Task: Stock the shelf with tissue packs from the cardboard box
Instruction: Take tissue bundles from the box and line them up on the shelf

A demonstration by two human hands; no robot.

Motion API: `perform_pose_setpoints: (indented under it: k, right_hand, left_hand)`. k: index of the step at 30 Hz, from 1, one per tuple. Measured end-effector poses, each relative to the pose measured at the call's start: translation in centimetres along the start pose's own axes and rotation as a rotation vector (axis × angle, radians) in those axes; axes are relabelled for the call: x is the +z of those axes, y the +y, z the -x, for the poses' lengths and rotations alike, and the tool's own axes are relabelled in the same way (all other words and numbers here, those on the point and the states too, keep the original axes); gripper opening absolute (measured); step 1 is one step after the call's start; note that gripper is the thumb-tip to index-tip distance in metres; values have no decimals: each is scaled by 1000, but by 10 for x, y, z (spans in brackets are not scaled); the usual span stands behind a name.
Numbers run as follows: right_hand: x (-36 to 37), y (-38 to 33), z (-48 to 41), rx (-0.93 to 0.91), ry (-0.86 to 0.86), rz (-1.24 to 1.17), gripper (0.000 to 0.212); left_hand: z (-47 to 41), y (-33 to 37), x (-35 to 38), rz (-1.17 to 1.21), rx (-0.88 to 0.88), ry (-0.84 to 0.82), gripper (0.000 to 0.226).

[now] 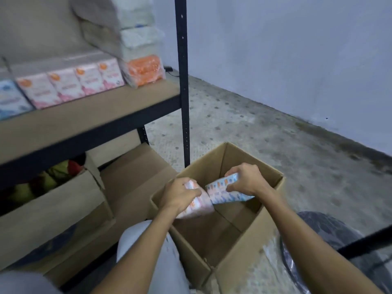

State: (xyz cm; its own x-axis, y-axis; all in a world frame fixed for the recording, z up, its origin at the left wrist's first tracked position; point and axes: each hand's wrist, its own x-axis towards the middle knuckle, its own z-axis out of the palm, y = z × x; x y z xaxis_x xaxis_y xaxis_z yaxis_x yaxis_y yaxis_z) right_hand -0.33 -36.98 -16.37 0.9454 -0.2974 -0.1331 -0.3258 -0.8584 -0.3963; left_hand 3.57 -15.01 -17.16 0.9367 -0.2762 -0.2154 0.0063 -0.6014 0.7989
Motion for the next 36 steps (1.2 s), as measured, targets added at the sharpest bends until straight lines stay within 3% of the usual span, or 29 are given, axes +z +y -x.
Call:
perform_pose_setpoints:
  k: [3,7,12,16,20,27,36]
  right_hand:
    - [-29,-24,25,-37,102,-51,39]
    - [-72,-62,59,-139,228,-53,41]
    - [-122,-114,98,-256,375,-149,38]
    - [-151,-146,118,-322,514,-301,36]
    - [-173,-171,125,-432,622,-447,34]
    - [-185,-209,103,-581,515,-745,36]
    - [-146,-264,43,-690,325,-847,37]
  left_hand:
    - [17,17,-39,2,49,14,29]
    - [47,43,-93,-11,137,78,14]
    - [87,75,-167,-42,240,160,33]
    - [118,90,-225,42,319,232,22]
    - [147,95,-281,150,374,263,24]
    - [181,69,-358,234,449,405,26]
    - [184,5,-392,355,483,598,36]
